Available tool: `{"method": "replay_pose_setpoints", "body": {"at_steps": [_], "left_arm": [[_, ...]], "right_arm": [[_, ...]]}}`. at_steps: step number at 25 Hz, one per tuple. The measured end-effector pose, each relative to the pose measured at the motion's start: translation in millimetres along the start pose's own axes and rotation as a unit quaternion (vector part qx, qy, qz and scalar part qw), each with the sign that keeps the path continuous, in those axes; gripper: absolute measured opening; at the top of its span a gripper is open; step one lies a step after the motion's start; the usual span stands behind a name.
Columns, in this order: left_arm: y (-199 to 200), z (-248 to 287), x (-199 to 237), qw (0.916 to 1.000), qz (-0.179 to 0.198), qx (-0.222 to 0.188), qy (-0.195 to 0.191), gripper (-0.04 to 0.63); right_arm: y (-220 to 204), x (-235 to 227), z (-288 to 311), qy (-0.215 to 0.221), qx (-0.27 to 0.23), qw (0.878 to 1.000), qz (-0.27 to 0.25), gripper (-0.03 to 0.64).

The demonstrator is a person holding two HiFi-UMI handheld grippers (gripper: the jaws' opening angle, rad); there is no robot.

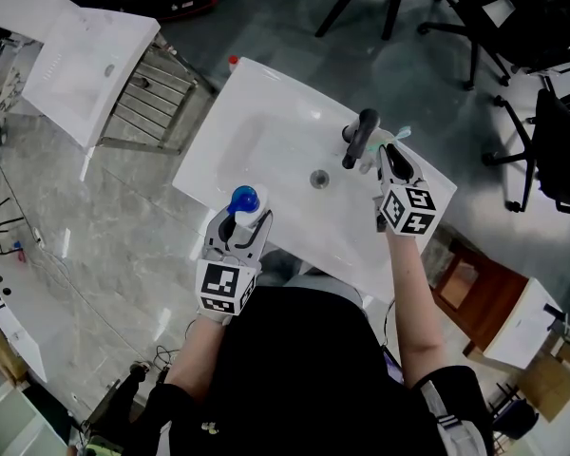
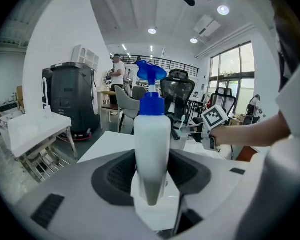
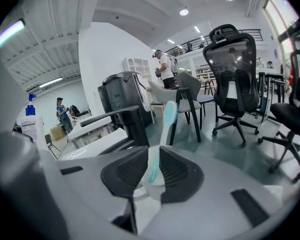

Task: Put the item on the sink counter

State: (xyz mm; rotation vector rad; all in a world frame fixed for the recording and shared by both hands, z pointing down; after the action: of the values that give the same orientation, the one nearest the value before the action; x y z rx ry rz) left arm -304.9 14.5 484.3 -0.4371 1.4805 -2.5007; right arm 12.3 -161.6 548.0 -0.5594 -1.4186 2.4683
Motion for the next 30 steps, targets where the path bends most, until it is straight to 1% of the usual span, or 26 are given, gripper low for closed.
{"method": "replay_pose_setpoints", "body": {"at_steps": [4,7,12,19,30], "left_arm": [[0.7,-1.3,-2.7,1.0000,0.003,-0.003,0.002,0.207],[1.0,-2.6,-6.4,1.0000,0.006,-0.003,0.002,0.206],[2.3,-4.3,-15.3,0.9999,0.009,-0.007,-0.001,0.207],[5.3,-4.1,-38.6,0.9996,0.018,-0.013,-0.015,0.206],[11.5,1.0,-82.2,0.9982,0.030,-0.022,-0.047,0.207]], "right_arm": [[-1.6,-1.3,-3.5,-0.002,0.001,1.000,0.003,0.096],[-1.8,-1.7,-9.0,-0.001,-0.001,1.000,0.004,0.109],[-0.1,2.8,-24.2,0.009,-0.008,1.000,0.006,0.109],[2.4,6.8,-59.6,0.020,-0.023,1.000,0.002,0.107],[-4.4,-5.1,-133.5,0.013,-0.040,0.999,0.021,0.096]]}}
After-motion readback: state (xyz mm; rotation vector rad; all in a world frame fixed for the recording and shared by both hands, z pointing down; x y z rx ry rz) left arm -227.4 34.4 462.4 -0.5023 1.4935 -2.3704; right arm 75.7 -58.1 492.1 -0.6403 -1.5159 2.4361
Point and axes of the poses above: the fingertips, and each gripper's own axes: z forward along the fingers, x to its left, y out of its top, the point moved 9 cm from there along -z, backward along the fingers, and after that the axes turned 3 degrees about -x, right-handed, at the moved point
